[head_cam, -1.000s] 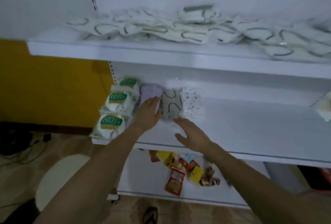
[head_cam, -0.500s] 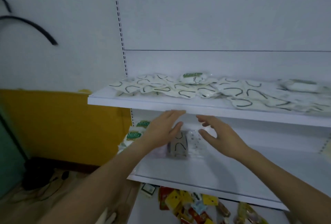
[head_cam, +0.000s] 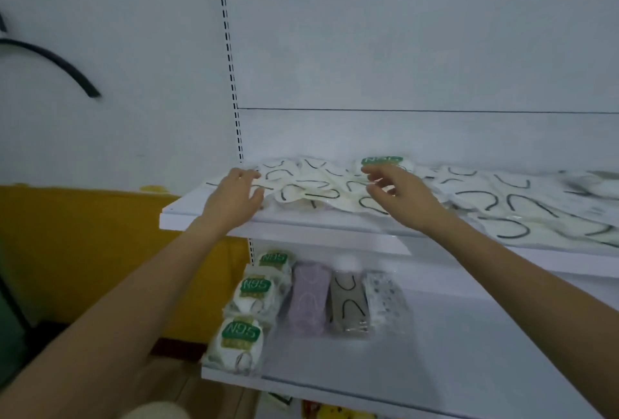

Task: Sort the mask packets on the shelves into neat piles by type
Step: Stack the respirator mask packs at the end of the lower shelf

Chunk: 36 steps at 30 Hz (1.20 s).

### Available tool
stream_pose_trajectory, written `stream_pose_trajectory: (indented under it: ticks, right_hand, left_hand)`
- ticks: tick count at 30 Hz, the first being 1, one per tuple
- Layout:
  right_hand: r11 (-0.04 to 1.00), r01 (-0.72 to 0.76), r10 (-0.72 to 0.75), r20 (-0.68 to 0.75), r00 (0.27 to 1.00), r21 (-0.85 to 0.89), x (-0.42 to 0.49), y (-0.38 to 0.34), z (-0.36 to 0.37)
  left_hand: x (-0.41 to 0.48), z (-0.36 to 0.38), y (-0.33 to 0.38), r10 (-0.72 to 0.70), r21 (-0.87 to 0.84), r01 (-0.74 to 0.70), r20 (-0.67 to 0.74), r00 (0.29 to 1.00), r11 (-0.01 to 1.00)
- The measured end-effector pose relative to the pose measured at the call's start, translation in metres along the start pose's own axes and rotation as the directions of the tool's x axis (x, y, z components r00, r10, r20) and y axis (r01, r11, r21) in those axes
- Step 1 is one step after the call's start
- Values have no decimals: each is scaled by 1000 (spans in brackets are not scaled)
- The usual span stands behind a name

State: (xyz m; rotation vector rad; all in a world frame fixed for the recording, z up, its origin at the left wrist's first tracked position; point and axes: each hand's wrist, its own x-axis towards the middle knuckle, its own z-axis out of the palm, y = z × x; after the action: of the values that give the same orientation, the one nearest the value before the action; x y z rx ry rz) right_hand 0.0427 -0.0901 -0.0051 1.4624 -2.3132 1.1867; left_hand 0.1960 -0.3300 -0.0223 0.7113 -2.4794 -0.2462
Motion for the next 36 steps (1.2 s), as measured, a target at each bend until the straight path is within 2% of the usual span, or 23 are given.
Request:
stream_pose_trajectory:
  ticks: [4,7,9,11,13,14,16,19,21,23,25,27,29,30,36]
  right_hand:
    - [995,-61,55,-75,996,-85,48,11,8]
    - [944,-231,180,-220,959,-234,83,31,9]
    - [829,-460,378,-286,880,-319,105,50,6]
    - [656,-655,604,-258,754,-375,122,73,4]
    - [548,-741,741,-185,645,-389,133,89,4]
    - [545,-754,761,-160,629,-367,137,95,6]
    - [621,-737,723,-168,670,-267,140,97,10]
    - [840,-535,482,-325,814,-93,134,87,14]
    - [928,-369,311,-433,846,-55,125,74,10]
    - [970,-239,227,-480,847,37,112,59,3]
    - [966,-119,216,-460,861,231,92,44,0]
    - [919,-43,215,-405,889,393,67,27,5]
    - [883,-20,211,-359,909,468,40,11,12]
    - [877,-17,209,-349,914,480,27,6,15]
    - [898,-169,274,-216,937,407,-35,20,-19]
  left_hand:
    - [46,6,-38,-165,92,156,89,982,983]
    - [72,14,-55,-148,85,136,160,976,987]
    - [85,19,-57,-77,33,74,125,989,997]
    - [94,24,-52,13,-22,-11,104,994,1000]
    - [103,28,-42,90,-73,-83,105,990,994]
    - [107,30,-36,118,-102,-108,101,988,989]
    - [115,34,-21,166,-171,-151,73,983,974]
    - [120,42,3,223,-280,-198,59,973,939]
    - [118,48,18,241,-363,-201,69,968,910]
    - [114,52,36,244,-470,-184,68,967,863]
    - [108,50,57,219,-649,-111,88,972,752]
    - [95,44,77,179,-841,14,131,975,540]
    - [78,41,90,128,-937,59,109,986,343]
    - [67,41,93,103,-955,54,87,991,292]
    - [5,39,122,59,-979,-37,-26,998,203]
